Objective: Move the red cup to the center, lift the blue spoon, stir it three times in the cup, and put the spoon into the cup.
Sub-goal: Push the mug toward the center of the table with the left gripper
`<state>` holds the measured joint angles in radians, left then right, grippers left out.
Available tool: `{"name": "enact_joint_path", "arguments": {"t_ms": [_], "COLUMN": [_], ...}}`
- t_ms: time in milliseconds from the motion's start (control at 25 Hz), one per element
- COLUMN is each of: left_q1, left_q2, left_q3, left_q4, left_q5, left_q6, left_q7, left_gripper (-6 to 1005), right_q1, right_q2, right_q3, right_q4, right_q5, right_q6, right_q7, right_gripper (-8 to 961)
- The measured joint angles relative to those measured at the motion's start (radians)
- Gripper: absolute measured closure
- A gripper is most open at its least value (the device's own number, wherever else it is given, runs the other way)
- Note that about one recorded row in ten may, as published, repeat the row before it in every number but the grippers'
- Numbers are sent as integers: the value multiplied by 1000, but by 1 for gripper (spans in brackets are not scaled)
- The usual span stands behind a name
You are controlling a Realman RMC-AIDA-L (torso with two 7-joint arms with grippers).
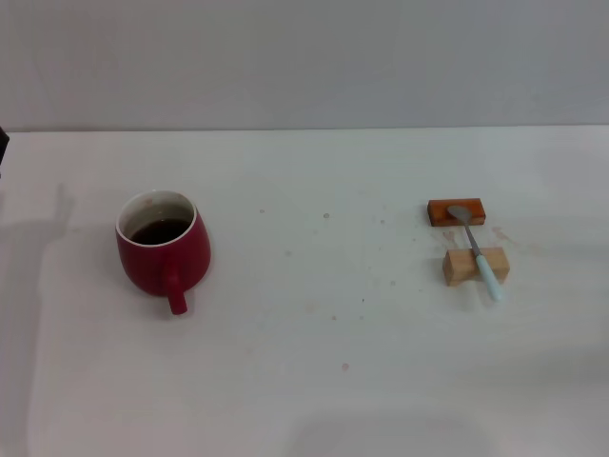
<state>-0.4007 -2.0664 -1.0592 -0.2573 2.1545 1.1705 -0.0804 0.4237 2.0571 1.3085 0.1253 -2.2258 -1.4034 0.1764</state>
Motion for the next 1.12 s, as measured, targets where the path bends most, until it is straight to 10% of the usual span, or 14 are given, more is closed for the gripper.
{"name": "enact_joint_path", "arguments": {"t_ms": [360, 1120], "left_q1": [-4, 1], "left_q2": [2, 2], "left_q3": [4, 203], "left_q4": [78, 113], "left_q5": [2, 3], "left_q6": [-85, -127], "left_q7": [45, 393], "left_gripper": [157, 804], "right_q1": [2, -16], "right_q2": [3, 7], "right_q3": [3, 20], "right_q4": [-5, -6], "right_q5": [0, 2], "right_q6": [-7, -12], "right_q7": [0, 0], "right_gripper": [228, 228]}}
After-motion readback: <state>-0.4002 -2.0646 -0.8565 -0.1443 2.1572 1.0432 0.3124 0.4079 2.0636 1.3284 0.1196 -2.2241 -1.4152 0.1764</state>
